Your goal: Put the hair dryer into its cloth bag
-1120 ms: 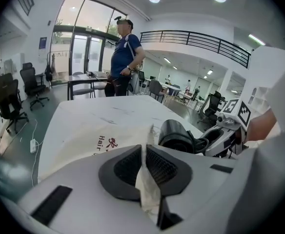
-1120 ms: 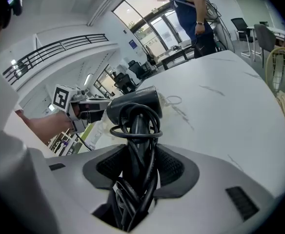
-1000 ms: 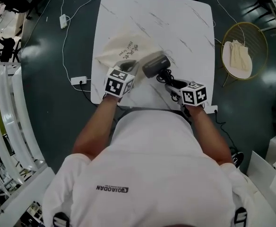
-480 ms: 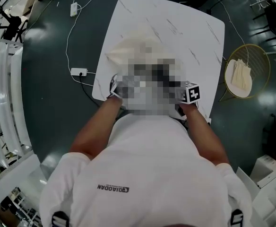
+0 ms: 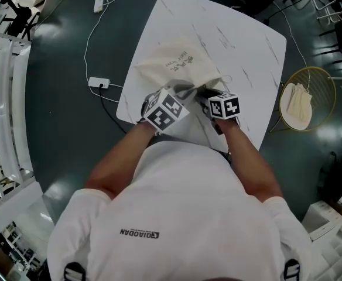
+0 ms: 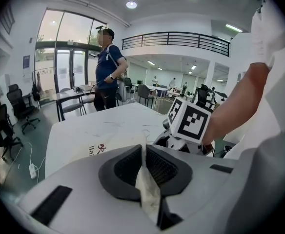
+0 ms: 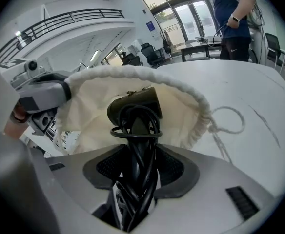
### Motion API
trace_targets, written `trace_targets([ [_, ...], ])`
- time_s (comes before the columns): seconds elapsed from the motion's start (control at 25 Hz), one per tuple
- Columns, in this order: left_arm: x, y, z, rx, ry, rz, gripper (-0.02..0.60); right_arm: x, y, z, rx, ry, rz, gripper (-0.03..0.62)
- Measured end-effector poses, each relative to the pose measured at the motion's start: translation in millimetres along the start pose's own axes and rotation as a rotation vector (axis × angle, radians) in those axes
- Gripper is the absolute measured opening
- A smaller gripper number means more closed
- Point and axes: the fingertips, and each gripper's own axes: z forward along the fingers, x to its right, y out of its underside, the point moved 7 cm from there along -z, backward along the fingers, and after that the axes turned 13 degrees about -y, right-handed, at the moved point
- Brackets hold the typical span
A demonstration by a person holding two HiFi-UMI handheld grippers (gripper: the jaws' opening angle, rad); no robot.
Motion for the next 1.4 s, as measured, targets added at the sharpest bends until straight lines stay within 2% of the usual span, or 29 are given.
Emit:
trace_targets([
  [0.16,5.5,1.5,0.2,-0.006,0.025,0.023,0.054,3.3,-9.7,12.3,-0.029,0.025,-0.052,0.212],
  [0.28,7.5,9.7,2.3,-0.022,0.025,0.008,0.054,6.6,-11.4,17.9,-0.042,0.038,-0.096,0.213],
  [0.68,0.2,19.3,4.3,-0.041,0.056,-0.138,0.054,14.1,-0.6,28.2,-0.109,0.128,-0.29,0.243],
  [0.8,-0.4,20.6,6.7,-0.039,0.052,-0.144,0.054,11.0,-1.3,19.9,-0.087,0.154,-0.33,0.278],
  [0.96,-1.4,22.3,6.2,-0.048,0.056,-0.144,0.054,-2.5,6.4,-8.8,-0.042,0.178,-0.362,0.288],
  [1.16,-1.4,20.4,7.0,-0.048,0.061,-0.17,0.054,-9.1,36.7,-36.2,-0.105,0.229,-0.445,0.287],
  [1.32,0.2,19.7,8.6,-0.056,0.068,-0.157,0.054,-2.3,59.5,-39.6,-0.152,0.238,-0.402,0.257],
  [1.4,0.4,17.9,10.0,-0.055,0.07,-0.152,0.054,0.3,64.0,-40.0,-0.155,0.235,-0.395,0.193],
])
